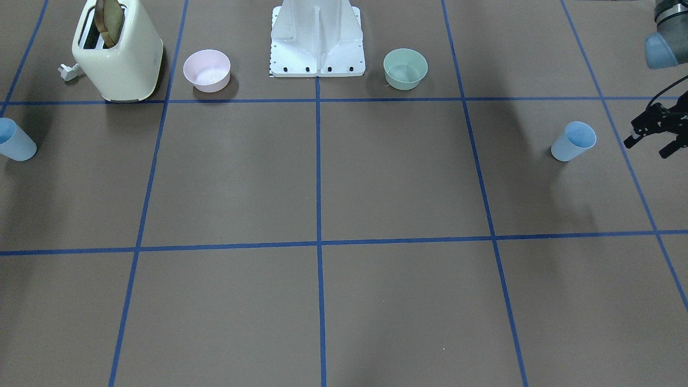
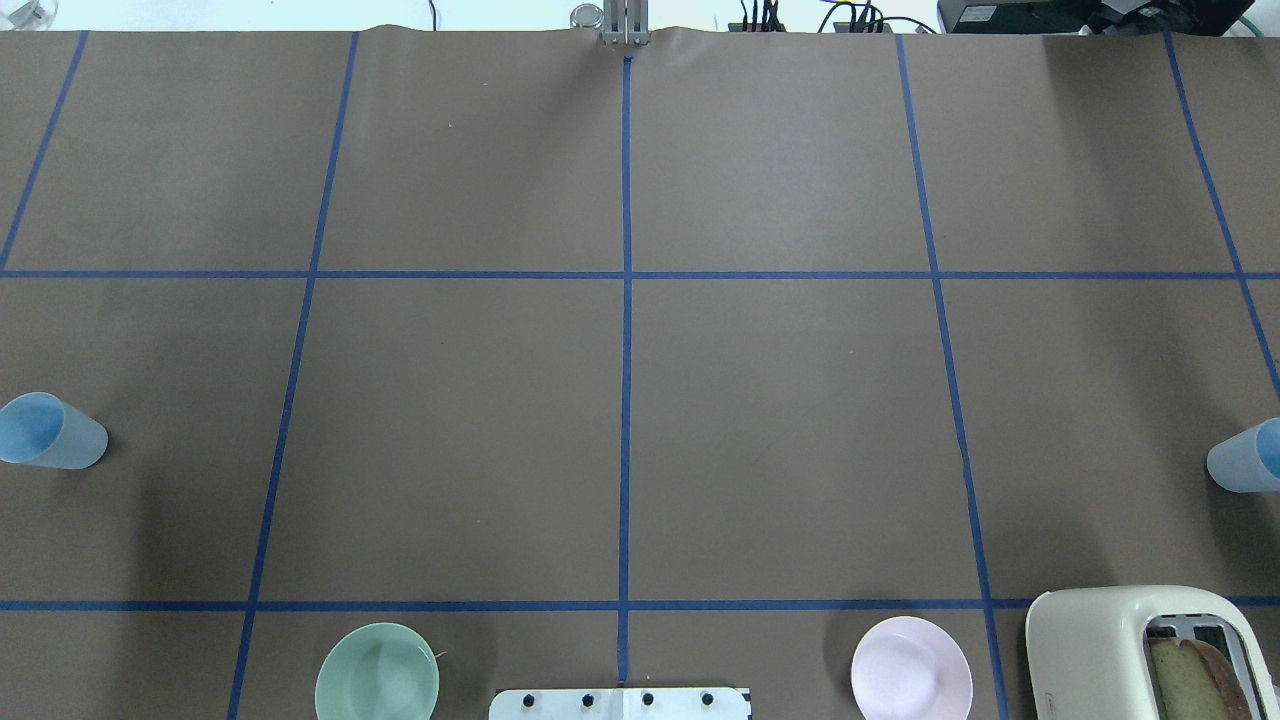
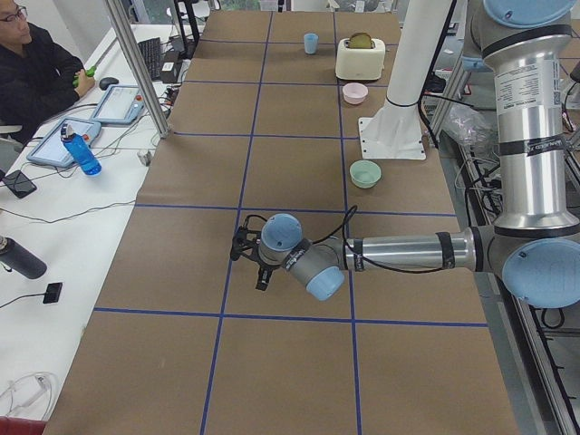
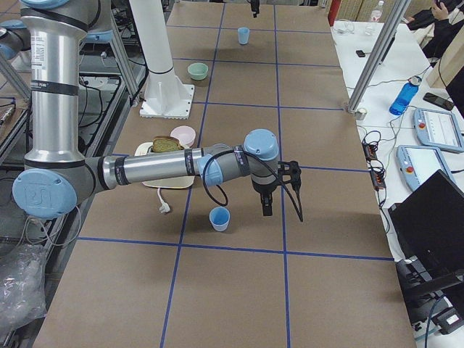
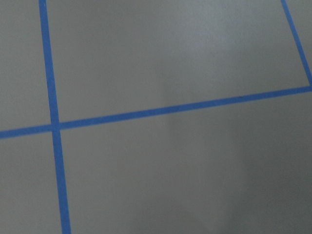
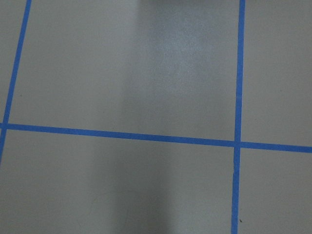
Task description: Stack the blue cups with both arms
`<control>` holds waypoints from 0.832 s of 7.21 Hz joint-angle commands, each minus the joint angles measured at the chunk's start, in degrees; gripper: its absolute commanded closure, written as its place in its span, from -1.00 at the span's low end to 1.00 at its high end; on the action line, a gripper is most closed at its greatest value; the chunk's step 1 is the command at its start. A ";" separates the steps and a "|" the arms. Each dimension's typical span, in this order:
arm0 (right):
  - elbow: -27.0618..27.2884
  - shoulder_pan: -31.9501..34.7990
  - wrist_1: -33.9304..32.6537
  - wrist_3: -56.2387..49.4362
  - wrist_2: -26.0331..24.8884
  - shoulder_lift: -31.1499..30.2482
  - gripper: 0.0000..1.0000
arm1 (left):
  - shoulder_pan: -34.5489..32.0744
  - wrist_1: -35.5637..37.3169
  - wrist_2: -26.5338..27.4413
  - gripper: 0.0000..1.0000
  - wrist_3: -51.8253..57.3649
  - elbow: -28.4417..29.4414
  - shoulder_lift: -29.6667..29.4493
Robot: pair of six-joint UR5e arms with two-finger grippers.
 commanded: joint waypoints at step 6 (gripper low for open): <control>0.52 -0.09 0.59 0.02 1.75 -5.05 -1.00 | 11.38 -5.01 7.49 -0.97 -7.34 -0.82 2.44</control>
